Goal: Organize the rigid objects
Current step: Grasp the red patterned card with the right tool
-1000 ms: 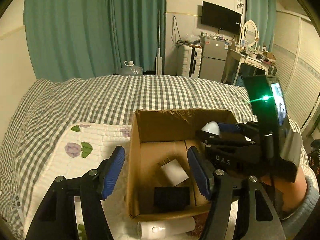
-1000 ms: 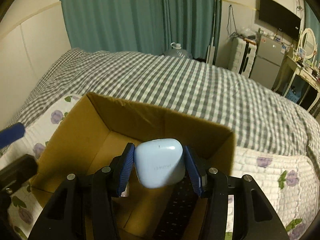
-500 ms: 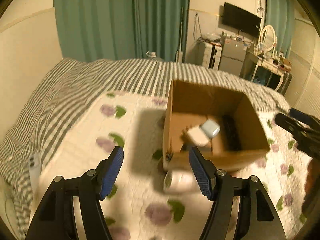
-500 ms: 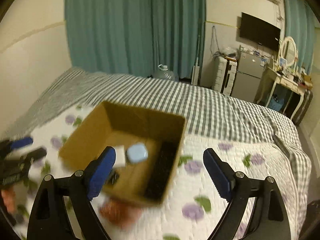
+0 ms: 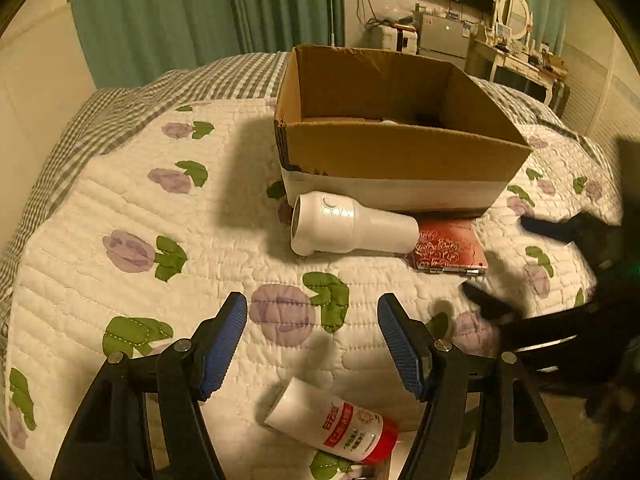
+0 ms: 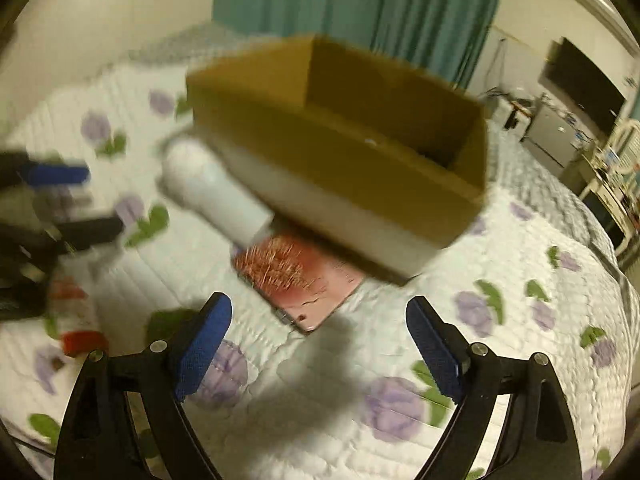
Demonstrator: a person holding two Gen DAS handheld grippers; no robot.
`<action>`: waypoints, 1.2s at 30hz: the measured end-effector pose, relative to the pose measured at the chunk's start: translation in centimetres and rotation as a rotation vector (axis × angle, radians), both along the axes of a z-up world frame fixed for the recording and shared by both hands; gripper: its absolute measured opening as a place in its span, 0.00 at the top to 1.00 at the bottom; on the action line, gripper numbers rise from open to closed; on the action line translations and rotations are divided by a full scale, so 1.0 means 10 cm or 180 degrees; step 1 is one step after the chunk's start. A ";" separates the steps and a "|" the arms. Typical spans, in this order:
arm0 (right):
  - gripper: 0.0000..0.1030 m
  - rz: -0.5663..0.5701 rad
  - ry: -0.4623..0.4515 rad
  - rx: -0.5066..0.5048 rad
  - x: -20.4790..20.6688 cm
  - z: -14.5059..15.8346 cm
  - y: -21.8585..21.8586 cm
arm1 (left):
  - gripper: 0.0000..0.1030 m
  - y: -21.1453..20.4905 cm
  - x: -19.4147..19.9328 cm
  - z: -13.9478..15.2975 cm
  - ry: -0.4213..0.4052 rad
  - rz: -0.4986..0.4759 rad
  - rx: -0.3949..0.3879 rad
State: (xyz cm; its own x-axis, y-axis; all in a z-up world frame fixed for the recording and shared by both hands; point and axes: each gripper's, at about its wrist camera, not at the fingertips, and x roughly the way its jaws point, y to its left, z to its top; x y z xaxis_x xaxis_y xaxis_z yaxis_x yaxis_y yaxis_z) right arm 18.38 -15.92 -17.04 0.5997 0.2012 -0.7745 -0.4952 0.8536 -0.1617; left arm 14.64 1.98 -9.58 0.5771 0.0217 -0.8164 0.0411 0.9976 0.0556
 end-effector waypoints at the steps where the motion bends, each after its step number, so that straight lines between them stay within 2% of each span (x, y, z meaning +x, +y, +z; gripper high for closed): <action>1: 0.18 0.0014 0.0026 -0.0052 0.02 -0.07 0.03 | 0.32 0.01 0.00 -0.01 0.0006 0.0000 -0.0012; 3: 0.20 0.0068 0.0014 -0.0176 0.05 -0.17 0.09 | 0.32 0.02 0.01 -0.04 0.0043 0.0018 -0.0004; 7: 0.20 0.0132 -0.0214 -0.0378 0.09 -0.20 0.20 | 0.32 0.05 0.06 -0.09 0.0123 0.0082 -0.0017; 14: 0.23 0.0325 -0.0365 -0.0569 0.07 -0.30 0.32 | 0.32 0.03 0.06 -0.11 0.0154 0.0106 -0.0010; 17: 0.33 0.0345 -0.0354 -0.0538 0.10 -0.32 0.35 | 0.32 0.05 0.06 -0.13 0.0177 0.0133 -0.0010; 20: 0.65 0.0361 -0.0400 -0.0587 0.10 -0.35 0.37 | 0.32 0.08 0.08 -0.15 0.0208 0.0171 -0.0027; 22: 0.71 0.0310 -0.0482 -0.0698 0.16 -0.36 0.34 | 0.32 0.08 0.08 -0.16 0.0224 0.0182 -0.0025; 28: 0.78 0.0201 -0.0464 -0.0503 0.17 -0.24 0.25 | 0.32 0.07 0.08 -0.15 0.0213 0.0156 -0.0027; 33: 0.90 0.0036 -0.0380 -0.0047 0.01 0.02 0.05 | 0.32 0.06 0.11 -0.16 0.0188 0.0150 -0.0082; 36: 0.91 -0.0188 -0.0266 0.0354 0.02 0.21 -0.20 | 0.31 -0.01 0.17 -0.16 0.0167 0.0088 -0.0089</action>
